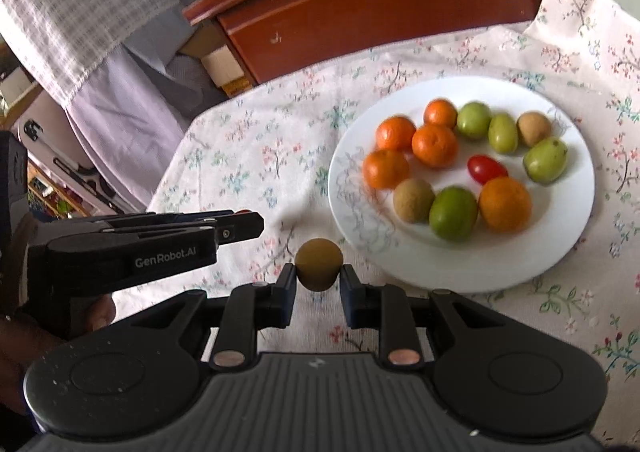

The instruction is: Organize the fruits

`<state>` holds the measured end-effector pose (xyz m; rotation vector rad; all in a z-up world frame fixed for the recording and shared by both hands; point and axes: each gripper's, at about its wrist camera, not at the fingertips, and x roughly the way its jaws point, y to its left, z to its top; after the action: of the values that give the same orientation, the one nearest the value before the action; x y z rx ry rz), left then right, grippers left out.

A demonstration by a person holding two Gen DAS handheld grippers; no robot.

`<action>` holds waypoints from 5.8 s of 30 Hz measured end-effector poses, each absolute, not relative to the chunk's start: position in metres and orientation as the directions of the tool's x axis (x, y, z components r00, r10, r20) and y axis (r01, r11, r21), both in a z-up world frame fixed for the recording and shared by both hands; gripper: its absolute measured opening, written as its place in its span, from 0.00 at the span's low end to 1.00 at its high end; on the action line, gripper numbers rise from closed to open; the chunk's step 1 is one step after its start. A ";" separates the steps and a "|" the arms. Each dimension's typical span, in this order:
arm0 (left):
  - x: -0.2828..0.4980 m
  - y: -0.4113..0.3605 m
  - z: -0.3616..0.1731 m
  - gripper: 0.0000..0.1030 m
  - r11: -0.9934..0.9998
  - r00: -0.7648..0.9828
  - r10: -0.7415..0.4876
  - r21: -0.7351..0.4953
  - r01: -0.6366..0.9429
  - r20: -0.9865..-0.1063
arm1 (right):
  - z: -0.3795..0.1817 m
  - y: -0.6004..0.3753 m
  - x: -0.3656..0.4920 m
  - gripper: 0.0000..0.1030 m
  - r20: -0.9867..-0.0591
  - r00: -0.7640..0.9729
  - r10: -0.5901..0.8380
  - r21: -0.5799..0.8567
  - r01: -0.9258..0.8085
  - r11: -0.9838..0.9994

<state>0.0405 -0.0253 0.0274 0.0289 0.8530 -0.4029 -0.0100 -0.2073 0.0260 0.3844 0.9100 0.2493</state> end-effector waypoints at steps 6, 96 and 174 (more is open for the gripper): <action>0.045 -0.034 0.047 0.21 0.912 0.612 -0.380 -0.173 0.371 -0.694 | 0.047 -0.227 -0.007 0.23 -0.671 0.658 0.342 0.442 -0.016 0.897; 0.048 -0.108 0.033 0.63 0.857 0.552 -0.460 -0.186 0.480 -0.696 | 0.032 -0.291 0.021 0.39 -0.677 0.699 0.230 0.554 0.277 0.785; 0.020 -0.081 0.057 0.93 0.955 0.557 -0.144 0.033 0.295 -0.818 | 0.053 -0.249 -0.039 0.88 -0.847 0.507 -0.162 0.060 0.393 0.918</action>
<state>0.0197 -0.0811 0.0569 0.1738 0.9466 -0.2609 -0.0391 -0.2486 0.0531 0.2584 0.9862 -0.3392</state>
